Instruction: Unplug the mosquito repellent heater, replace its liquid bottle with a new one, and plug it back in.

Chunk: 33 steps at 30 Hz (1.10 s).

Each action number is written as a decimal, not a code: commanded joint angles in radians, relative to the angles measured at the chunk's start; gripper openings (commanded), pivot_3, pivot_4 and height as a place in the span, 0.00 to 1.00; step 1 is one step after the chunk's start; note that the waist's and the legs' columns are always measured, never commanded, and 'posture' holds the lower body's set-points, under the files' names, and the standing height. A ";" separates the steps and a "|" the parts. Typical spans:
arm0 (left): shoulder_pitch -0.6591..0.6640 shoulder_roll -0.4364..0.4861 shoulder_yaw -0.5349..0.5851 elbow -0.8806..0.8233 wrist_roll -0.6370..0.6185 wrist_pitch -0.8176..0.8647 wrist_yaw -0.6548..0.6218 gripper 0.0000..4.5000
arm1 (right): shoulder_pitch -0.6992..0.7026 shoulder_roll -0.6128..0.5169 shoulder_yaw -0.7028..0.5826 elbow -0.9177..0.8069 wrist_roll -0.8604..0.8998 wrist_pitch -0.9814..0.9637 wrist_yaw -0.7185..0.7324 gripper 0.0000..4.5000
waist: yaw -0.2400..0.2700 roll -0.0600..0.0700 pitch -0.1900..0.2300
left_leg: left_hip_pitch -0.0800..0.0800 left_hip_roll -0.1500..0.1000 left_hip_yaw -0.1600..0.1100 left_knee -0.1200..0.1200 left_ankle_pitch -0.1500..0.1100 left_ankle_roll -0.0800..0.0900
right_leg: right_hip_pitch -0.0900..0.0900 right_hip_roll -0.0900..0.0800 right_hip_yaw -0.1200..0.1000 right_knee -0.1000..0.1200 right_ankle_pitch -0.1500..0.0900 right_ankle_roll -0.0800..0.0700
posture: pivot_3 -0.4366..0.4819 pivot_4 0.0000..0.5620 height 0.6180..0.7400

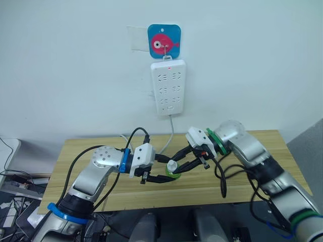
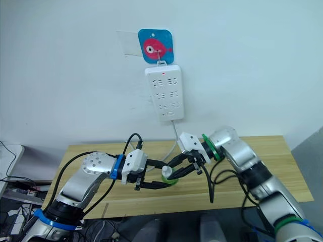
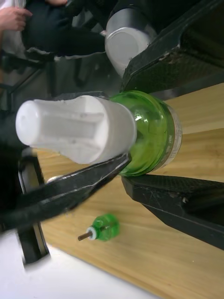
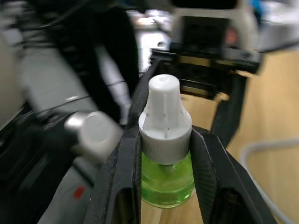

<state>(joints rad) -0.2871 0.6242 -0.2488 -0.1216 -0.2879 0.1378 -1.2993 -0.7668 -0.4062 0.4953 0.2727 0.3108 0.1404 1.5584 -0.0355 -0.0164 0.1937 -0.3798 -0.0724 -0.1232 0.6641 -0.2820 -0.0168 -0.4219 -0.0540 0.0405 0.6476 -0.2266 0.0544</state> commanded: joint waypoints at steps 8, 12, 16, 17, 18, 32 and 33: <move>0.014 -0.009 -0.024 -0.046 -0.013 0.000 -0.013 0.49 | -0.080 -0.154 0.114 0.125 0.150 -0.163 0.056 0.85 | 0.026 0.000 0.000 | -0.002 -0.003 0.000 0.001 0.002 -0.003 | 0.000 -0.002 0.000 -0.002 0.000 0.000 | 0.52 0.32 1.00; 0.013 -0.008 -0.021 -0.032 -0.016 -0.009 -0.022 0.49 | -0.062 -0.290 0.150 0.053 0.222 -0.143 0.056 0.99 | 0.027 0.000 0.000 | -0.002 -0.001 -0.001 0.000 0.000 -0.001 | -0.001 -0.002 0.000 -0.001 0.000 0.000 | 0.47 0.31 1.00; -0.006 -0.018 -0.008 0.005 -0.020 -0.012 -0.020 0.49 | -0.017 -0.343 0.071 -0.004 0.239 -0.090 0.053 0.99 | 0.015 0.000 0.000 | -0.002 0.000 0.000 0.000 0.000 0.000 | -0.001 -0.002 0.000 -0.001 0.000 0.000 | 0.45 0.32 1.00; -0.012 -0.023 -0.002 0.013 -0.021 -0.008 -0.010 0.49 | 0.000 -0.340 0.038 -0.021 0.238 -0.069 0.036 0.99 | 0.011 0.000 0.000 | -0.002 0.000 0.000 0.000 0.000 0.000 | -0.001 -0.002 0.000 -0.001 0.000 0.000 | 0.45 0.32 1.00; -0.017 -0.032 0.006 0.021 -0.025 0.003 0.006 0.49 | 0.023 -0.335 0.001 -0.048 0.238 -0.044 -0.004 0.99 | 0.009 0.000 0.000 | -0.002 0.000 0.000 0.000 0.000 0.000 | -0.001 -0.002 0.000 -0.001 0.000 0.000 | 0.45 0.32 1.00; -0.006 -0.072 0.081 0.032 -0.025 0.048 0.161 0.49 | 0.353 -0.174 -0.177 -0.510 0.142 0.234 -0.552 0.99 | 0.005 0.000 0.000 | -0.002 -0.001 0.000 0.001 0.000 0.000 | -0.001 -0.002 0.001 0.000 0.000 0.000 | 0.43 0.31 1.00; -0.009 -0.072 0.080 0.034 -0.025 0.047 0.161 0.49 | 0.353 -0.154 -0.171 -0.522 0.137 0.248 -0.573 0.99 | 0.005 0.000 0.000 | -0.002 -0.001 0.000 0.001 0.000 0.000 | -0.001 -0.002 0.001 0.000 0.000 0.000 | 0.43 0.31 1.00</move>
<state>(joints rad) -0.2871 0.5536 -0.1892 -0.0681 -0.2958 0.1896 -1.1439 -0.4122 -0.5780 0.3342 -0.1989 0.4524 0.3707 1.0193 -0.0301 -0.0164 0.1936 -0.3815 -0.0731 -0.1232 0.6647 -0.2822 -0.0169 -0.4224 -0.0559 0.0410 0.6475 -0.2265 0.0543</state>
